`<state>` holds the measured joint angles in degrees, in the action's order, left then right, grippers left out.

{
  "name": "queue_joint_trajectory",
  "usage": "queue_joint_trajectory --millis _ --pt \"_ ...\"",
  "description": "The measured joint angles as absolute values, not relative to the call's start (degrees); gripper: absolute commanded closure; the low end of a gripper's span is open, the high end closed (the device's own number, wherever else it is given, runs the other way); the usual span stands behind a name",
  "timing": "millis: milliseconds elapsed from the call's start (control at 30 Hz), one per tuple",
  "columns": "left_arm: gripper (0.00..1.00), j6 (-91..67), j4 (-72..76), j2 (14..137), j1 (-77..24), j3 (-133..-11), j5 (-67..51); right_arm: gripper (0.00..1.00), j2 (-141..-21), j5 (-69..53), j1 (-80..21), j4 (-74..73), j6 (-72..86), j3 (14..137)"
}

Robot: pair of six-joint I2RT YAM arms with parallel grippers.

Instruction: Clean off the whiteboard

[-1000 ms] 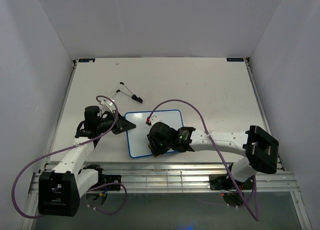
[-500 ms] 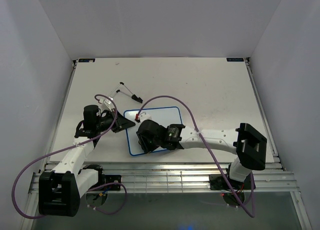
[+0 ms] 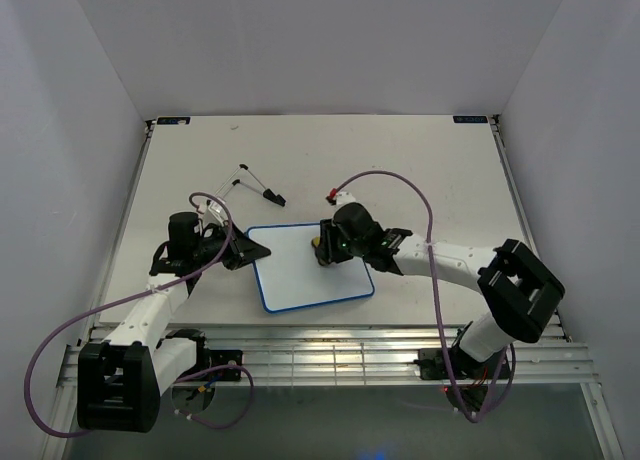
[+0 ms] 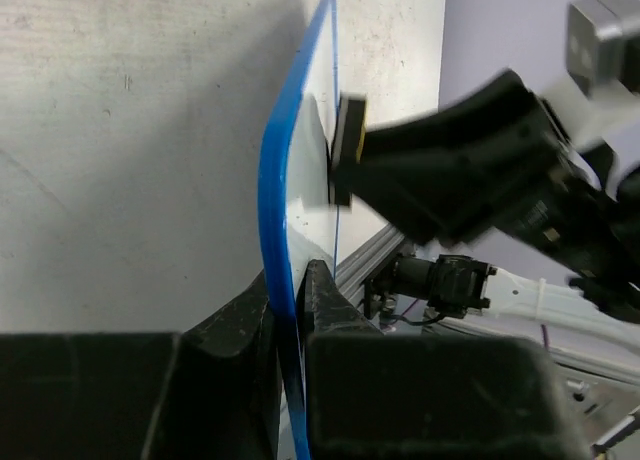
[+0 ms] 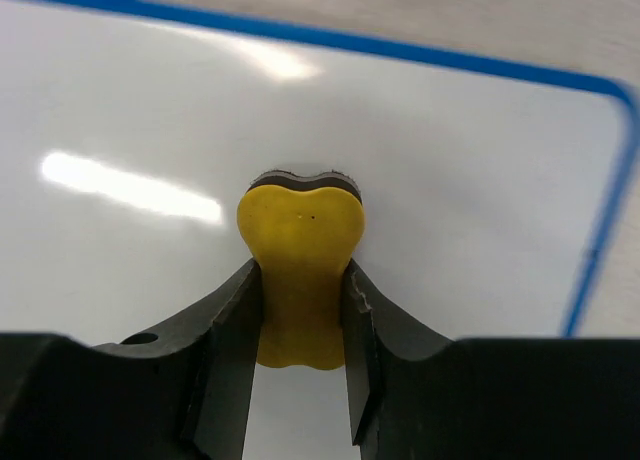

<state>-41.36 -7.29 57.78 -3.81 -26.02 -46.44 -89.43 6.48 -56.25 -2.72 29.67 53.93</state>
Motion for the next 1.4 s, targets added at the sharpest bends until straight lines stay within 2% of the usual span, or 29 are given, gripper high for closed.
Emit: queue_joint_trajectory --millis 133,267,500,667,767,867,900,1200,1267,1367,1400 --pt "1.0 -44.1 -9.6 57.7 -3.8 -26.0 -46.9 0.92 -89.1 4.6 -46.4 4.6 29.3 45.0" --pt "1.0 -44.3 -10.7 56.3 -4.0 -25.9 -47.9 0.92 -87.0 3.3 -39.9 5.2 27.9 39.6" --pt "1.0 -41.3 -10.2 48.4 -5.2 -25.9 -48.9 0.92 -78.2 -1.3 -30.0 -5.7 23.0 37.4" --pt "1.0 -39.4 -10.2 39.9 -5.3 -25.8 -47.0 0.92 -79.0 -1.0 -28.3 -11.9 20.0 39.5" --pt "1.0 -38.7 -11.2 33.4 -5.3 -26.1 -44.0 0.84 -80.2 -0.2 -28.4 -13.5 19.5 39.5" --pt "1.0 -37.8 -13.9 27.9 -5.3 -27.4 -40.7 0.53 -81.0 -0.4 -28.4 -13.8 19.5 39.5" --pt "1.0 -37.5 -14.6 26.4 -5.2 -28.1 -39.8 0.37 -81.0 -0.6 -28.4 -13.7 19.6 39.5" --pt "1.0 -35.6 -16.3 21.4 -5.2 -34.2 -36.9 0.19 -78.0 -3.0 -28.5 -13.4 20.8 39.9" --pt "1.0 -35.3 -16.2 21.4 -5.2 -34.2 -37.6 0.18 -75.5 -2.8 -28.4 -13.6 20.8 40.1" --pt "1.0 -35.5 -15.4 21.6 -5.2 -34.1 -39.8 0.08 -69.6 -2.8 -27.7 -14.5 20.7 40.1" --pt "1.0 -35.7 -14.4 21.7 -5.2 -34.0 -41.0 0.08 -66.9 -2.8 -27.3 -15.2 20.5 40.1"
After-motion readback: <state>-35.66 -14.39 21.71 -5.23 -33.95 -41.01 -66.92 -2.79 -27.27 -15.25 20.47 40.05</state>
